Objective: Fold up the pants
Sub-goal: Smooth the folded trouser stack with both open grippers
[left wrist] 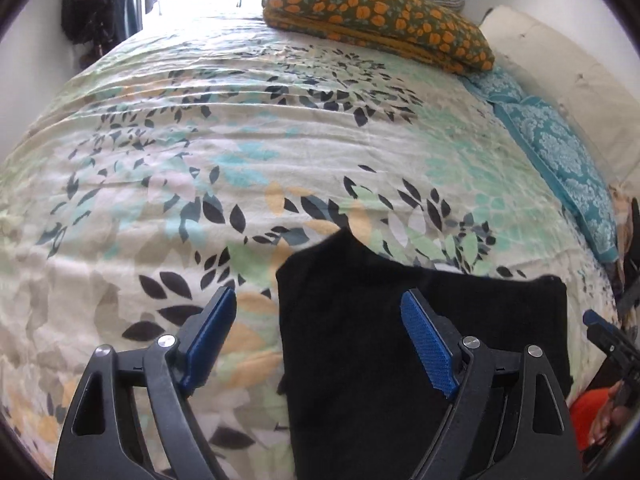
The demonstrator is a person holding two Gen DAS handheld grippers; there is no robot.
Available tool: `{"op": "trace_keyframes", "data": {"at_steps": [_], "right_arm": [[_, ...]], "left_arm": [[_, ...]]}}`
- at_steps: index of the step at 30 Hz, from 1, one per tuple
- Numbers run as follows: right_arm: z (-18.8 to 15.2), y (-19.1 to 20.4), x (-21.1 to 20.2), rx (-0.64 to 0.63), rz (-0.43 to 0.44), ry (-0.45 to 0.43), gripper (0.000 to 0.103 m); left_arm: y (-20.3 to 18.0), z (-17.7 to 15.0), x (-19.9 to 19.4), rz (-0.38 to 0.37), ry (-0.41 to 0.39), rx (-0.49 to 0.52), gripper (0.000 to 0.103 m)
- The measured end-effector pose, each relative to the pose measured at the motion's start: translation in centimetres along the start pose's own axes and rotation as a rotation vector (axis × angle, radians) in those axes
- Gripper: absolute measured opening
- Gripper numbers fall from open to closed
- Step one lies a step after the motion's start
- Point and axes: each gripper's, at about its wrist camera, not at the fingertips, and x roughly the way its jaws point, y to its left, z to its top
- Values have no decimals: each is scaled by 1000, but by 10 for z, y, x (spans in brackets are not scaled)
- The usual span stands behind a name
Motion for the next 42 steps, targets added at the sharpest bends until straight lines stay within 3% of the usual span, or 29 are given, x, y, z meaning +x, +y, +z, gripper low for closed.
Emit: {"op": "trace_keyframes", "data": {"at_steps": [4, 7, 10, 13, 14, 17, 20, 27, 36, 39, 42], "right_arm": [[-43, 26, -30, -69, 4, 81, 56], [-86, 36, -22, -115, -11, 181, 57], [-112, 18, -1, -19, -51, 313, 56], [-108, 19, -24, -19, -70, 234, 57], [-103, 26, -44, -38, -96, 169, 63], [-102, 31, -59, -23, -129, 115, 87], [-105, 36, -70, -5, -164, 65, 88], [-109, 51, -71, -32, -197, 67, 88], [-119, 65, -73, -90, -275, 61, 98], [-121, 59, -72, -75, -279, 64, 98], [-121, 50, -73, -47, -282, 54, 98]], "left_arm": [[-36, -66, -24, -11, 70, 155, 86], [-53, -109, -11, 31, 146, 236, 86], [-45, -117, -15, 31, 162, 112, 86], [-48, -115, -40, 39, 113, 90, 86], [-49, -115, -49, 58, 90, 92, 86], [-51, -118, -64, 91, 69, 96, 86], [-51, -123, -74, 132, 54, 105, 86], [-47, -130, -91, 177, 21, 122, 86], [-47, -134, -110, 202, -48, 122, 86], [-36, -137, -98, 197, -4, 90, 86], [-22, -141, -88, 135, 44, 15, 86]]}}
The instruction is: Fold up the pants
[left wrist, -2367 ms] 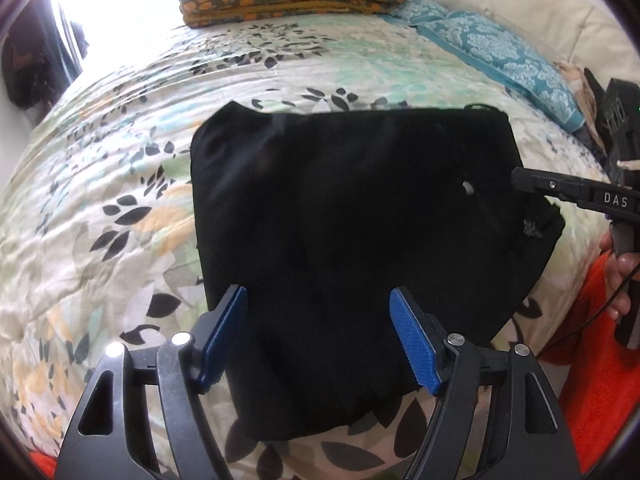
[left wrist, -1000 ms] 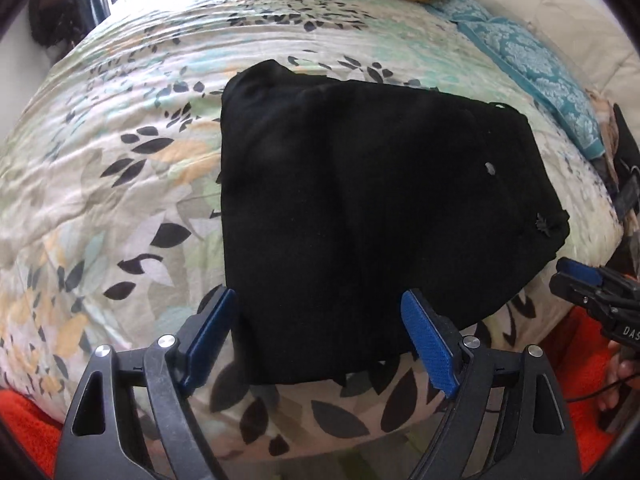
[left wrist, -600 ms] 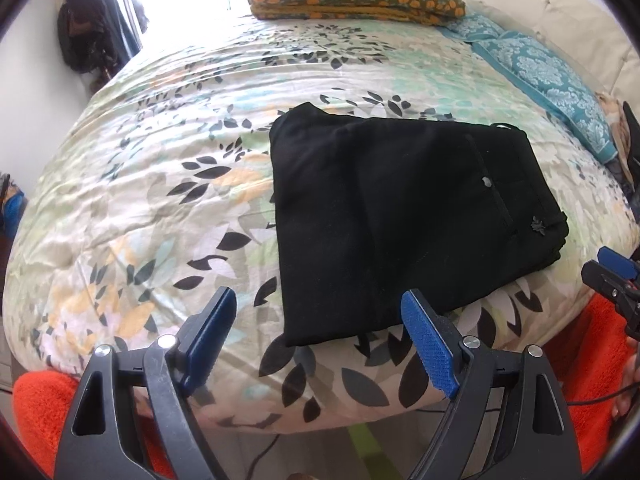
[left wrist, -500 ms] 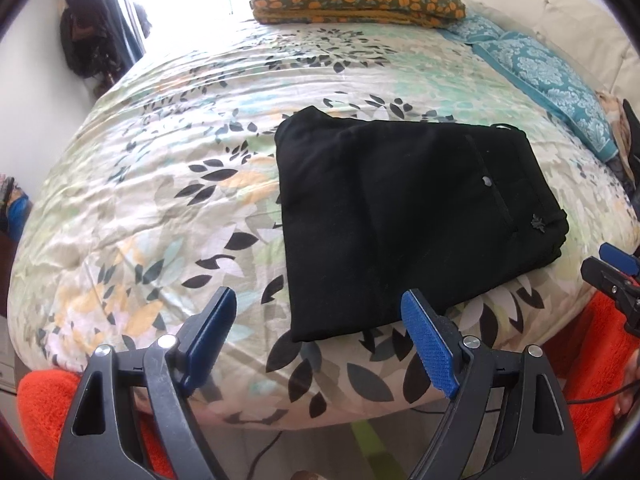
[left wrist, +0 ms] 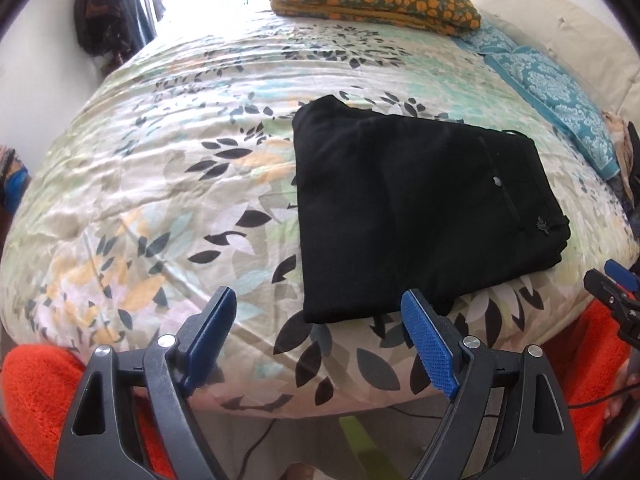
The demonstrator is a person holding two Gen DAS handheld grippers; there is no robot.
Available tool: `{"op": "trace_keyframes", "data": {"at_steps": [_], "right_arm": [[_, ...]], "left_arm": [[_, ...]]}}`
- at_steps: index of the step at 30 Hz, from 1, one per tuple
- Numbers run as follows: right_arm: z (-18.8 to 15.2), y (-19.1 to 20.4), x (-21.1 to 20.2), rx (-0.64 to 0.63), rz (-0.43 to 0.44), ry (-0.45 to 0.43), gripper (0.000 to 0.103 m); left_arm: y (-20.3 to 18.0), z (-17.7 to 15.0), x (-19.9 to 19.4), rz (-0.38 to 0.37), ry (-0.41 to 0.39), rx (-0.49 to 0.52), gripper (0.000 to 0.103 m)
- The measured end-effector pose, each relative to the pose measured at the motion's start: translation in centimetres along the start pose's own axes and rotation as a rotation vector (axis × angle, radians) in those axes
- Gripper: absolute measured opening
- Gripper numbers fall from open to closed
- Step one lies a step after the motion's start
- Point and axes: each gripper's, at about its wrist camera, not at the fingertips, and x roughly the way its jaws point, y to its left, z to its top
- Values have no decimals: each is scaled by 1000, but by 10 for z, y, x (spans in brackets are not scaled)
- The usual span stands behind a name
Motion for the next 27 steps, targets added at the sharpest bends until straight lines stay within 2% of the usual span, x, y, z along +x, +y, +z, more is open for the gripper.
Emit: {"op": "trace_keyframes", "data": {"at_steps": [3, 6, 9, 12, 14, 17, 19, 20, 23, 25, 27], "right_arm": [[2, -8, -2, 37, 3, -11, 98], [6, -13, -4, 61, 32, -14, 98], [20, -31, 2, 128, 153, 23, 98], [40, -67, 26, 249, 294, 113, 100], [55, -93, 46, 310, 382, 146, 100], [73, -120, 85, 352, 442, 219, 101], [79, -126, 113, 385, 513, 285, 101], [81, -126, 134, 395, 543, 332, 101], [81, -119, 149, 369, 573, 368, 101], [80, -106, 161, 314, 615, 411, 103], [80, -105, 162, 291, 618, 423, 103]], "left_arm": [[0, 0, -4, -46, 3, -35, 86], [-12, 9, -10, -58, -3, 44, 86], [-5, 30, 0, -124, 42, 64, 86], [24, 56, 24, -208, 77, -13, 86], [40, 70, 50, -241, 132, -55, 86], [54, 83, 87, -325, 207, -115, 86], [57, 88, 109, -383, 246, -150, 86], [58, 89, 118, -390, 259, -160, 86], [56, 90, 133, -409, 269, -173, 86], [53, 92, 138, -426, 273, -157, 88], [54, 98, 139, -435, 292, -133, 88]]}}
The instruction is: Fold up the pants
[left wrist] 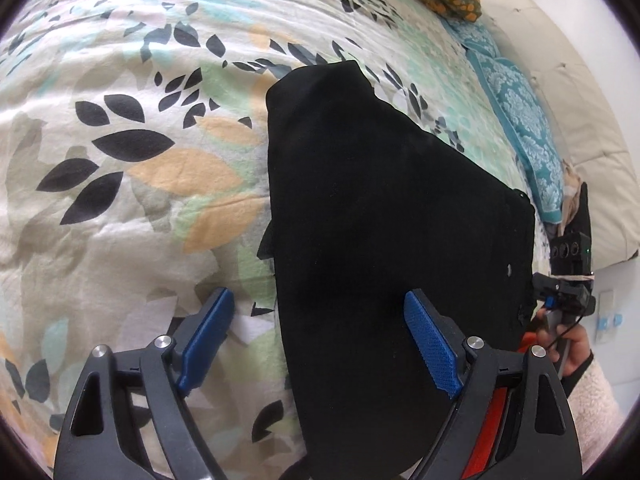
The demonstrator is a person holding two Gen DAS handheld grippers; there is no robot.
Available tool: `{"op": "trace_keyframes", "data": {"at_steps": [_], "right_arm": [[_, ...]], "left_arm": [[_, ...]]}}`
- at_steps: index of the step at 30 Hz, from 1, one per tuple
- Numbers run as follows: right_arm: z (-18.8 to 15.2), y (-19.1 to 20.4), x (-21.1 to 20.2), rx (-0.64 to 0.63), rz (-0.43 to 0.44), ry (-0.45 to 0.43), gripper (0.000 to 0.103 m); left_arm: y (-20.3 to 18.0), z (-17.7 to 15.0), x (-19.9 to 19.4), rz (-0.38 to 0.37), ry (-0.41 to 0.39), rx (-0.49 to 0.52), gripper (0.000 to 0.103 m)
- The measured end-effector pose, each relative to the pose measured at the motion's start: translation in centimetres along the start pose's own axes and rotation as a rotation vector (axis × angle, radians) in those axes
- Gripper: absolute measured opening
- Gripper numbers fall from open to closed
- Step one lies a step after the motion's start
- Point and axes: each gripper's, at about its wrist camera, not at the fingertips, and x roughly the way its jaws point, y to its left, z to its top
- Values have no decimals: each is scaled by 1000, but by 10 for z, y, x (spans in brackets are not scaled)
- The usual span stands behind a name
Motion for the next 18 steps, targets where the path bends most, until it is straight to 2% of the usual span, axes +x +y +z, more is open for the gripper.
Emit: {"op": "trace_keyframes", "data": {"at_steps": [2, 3, 5, 8, 11, 15, 18], "right_arm": [[2, -3, -3, 12, 38, 11, 103], [3, -7, -7, 32, 69, 6, 103], [2, -13, -15, 62, 97, -12, 102], [1, -10, -12, 51, 118, -2, 103], [6, -5, 0, 32, 88, 20, 103], [17, 0, 7, 36, 74, 19, 103], [16, -3, 2, 58, 116, 4, 103]], "left_arm": [[10, 3, -14, -7, -51, -42, 88], [15, 2, -19, -33, -60, -54, 88], [24, 2, -20, -75, -28, -61, 88], [25, -3, -9, -90, 15, -56, 88], [17, -3, -2, -92, -7, -56, 89], [6, -1, 2, -235, 16, -102, 89], [0, -4, 11, -213, 48, -79, 89]]}}
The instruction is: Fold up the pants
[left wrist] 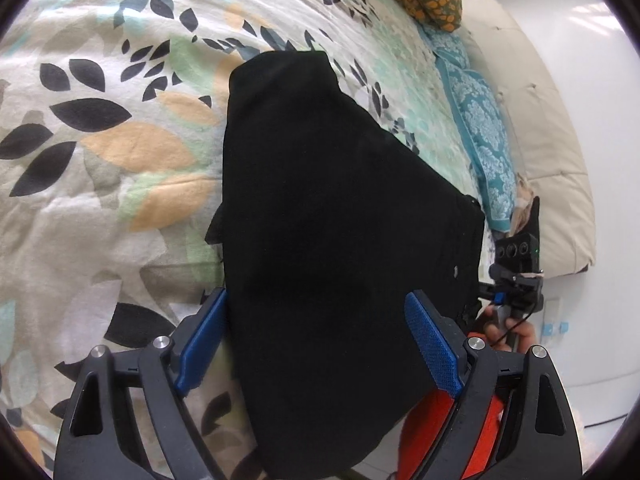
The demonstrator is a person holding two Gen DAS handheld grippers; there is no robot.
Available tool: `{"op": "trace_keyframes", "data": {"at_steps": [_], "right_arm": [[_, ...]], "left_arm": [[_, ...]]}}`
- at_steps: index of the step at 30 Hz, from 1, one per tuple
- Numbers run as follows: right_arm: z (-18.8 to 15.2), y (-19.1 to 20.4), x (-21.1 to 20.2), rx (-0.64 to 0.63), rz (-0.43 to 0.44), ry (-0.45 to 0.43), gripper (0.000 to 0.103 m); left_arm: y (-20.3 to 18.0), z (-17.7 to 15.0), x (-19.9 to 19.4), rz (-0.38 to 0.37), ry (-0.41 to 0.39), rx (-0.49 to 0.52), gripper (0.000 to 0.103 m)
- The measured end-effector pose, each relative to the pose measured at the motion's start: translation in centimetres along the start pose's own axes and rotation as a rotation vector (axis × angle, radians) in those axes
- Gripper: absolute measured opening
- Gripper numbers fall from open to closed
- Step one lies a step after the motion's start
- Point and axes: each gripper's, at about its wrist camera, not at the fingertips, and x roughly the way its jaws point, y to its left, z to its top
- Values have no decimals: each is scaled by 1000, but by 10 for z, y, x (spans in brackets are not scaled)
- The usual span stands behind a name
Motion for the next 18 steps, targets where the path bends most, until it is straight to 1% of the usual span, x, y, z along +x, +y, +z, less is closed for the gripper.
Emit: {"op": "trace_keyframes", "data": {"at_steps": [1, 2, 4, 6, 7, 8, 9, 10, 11, 14, 16, 18], "right_arm": [[0, -1, 0, 6, 17, 6, 103], [0, -1, 3, 7, 23, 16, 102], [1, -2, 10, -1, -17, 30, 103], [4, 4, 17, -16, -50, 32, 103], [5, 8, 18, -26, -63, 30, 97], [5, 11, 18, -38, -66, 22, 77], [5, 13, 17, -49, -82, 22, 67], [2, 15, 16, -66, -110, 26, 51], [0, 17, 13, -79, -101, 24, 46], [-5, 36, 1, -137, -87, -13, 37], [-6, 54, -9, -172, -73, -41, 35], [-6, 73, -17, -203, -47, -67, 34]], "left_arm": [[0, -2, 5, 9, 8, -4, 89], [-5, -4, 9, 40, 0, 10, 89], [-19, -4, 14, 102, -1, 53, 89], [-23, -6, 14, 136, -4, 57, 86], [-21, -6, 10, 143, -18, 45, 66], [-18, -7, 6, 147, -27, 26, 54], [-14, -7, 0, 109, -35, 1, 37], [-12, -8, -6, 69, -43, -16, 22], [-14, -9, -12, 53, -53, -20, 20], [-36, -11, -33, 45, -98, 36, 17], [-50, -9, -47, 18, -126, 47, 17], [-59, -5, -63, 13, -159, 59, 17]]}}
